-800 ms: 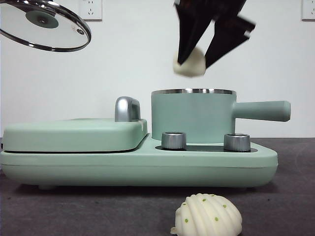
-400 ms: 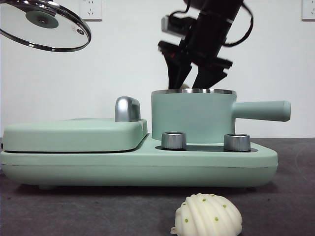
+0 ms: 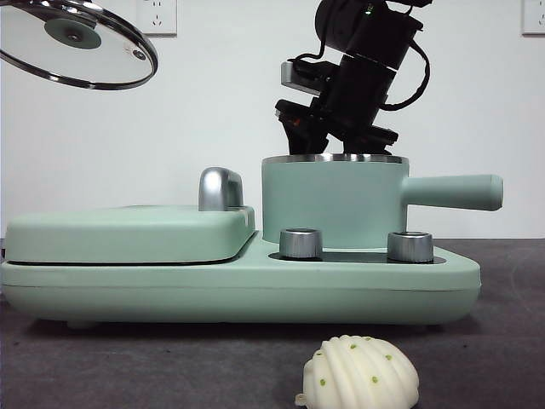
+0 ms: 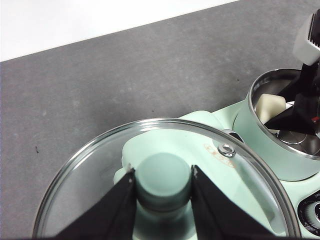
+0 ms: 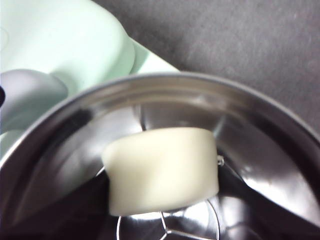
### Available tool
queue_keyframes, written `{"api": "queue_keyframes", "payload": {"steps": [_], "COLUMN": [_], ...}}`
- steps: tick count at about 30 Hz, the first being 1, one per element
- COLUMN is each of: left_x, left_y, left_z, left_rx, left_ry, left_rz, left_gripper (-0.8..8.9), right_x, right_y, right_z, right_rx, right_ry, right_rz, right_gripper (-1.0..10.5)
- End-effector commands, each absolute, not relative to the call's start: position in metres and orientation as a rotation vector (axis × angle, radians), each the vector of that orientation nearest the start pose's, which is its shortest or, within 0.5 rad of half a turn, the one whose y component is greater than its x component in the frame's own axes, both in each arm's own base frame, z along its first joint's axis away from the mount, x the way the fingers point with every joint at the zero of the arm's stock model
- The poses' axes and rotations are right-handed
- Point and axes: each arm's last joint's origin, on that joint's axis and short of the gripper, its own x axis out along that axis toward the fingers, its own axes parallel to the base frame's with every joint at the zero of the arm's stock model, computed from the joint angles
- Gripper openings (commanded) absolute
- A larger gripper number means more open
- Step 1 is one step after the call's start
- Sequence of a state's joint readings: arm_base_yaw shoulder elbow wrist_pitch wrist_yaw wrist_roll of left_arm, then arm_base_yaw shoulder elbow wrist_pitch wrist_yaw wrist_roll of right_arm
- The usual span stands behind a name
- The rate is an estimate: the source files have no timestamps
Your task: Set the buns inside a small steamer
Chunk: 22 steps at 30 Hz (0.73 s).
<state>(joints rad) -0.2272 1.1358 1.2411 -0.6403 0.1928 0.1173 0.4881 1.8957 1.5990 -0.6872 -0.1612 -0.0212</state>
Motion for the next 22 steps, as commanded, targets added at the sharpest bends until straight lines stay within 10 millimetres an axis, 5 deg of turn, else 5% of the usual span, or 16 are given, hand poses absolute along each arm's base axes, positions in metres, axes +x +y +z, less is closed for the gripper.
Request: {"api": "queue_keyframes", "payload": {"steps": [1,6,12,22], "left_x": [0.222,0.222,0.222,0.222], "left_y": [-0.058,-0.058,-0.058,-0.058], "left_z": [0.387,0.387,0.387,0.387], "left_rx": [0.132,0.132,0.13,0.124], "left_ry": [0.461,0.462,0.463,0.468], "left_rz": [-0.451,-0.451,-0.45,-0.448], "left_gripper": [0.11,0.11,0.11,0.1], "right_x": [0.364,0.349,0.29,0.188], "right_y": [0.204,0.196,0.191,0.171], "right_z": [0.257,0.3,0.35,0.291], "right_rx": [-0.2,-0.189,-0.182,-0.152], "right_ry": [0.963,0.923,0.781,0.607], "right_rz": [0.626,0.627,0.695,0.832], "right_gripper": [4.0,4.0,4.0,4.0]}}
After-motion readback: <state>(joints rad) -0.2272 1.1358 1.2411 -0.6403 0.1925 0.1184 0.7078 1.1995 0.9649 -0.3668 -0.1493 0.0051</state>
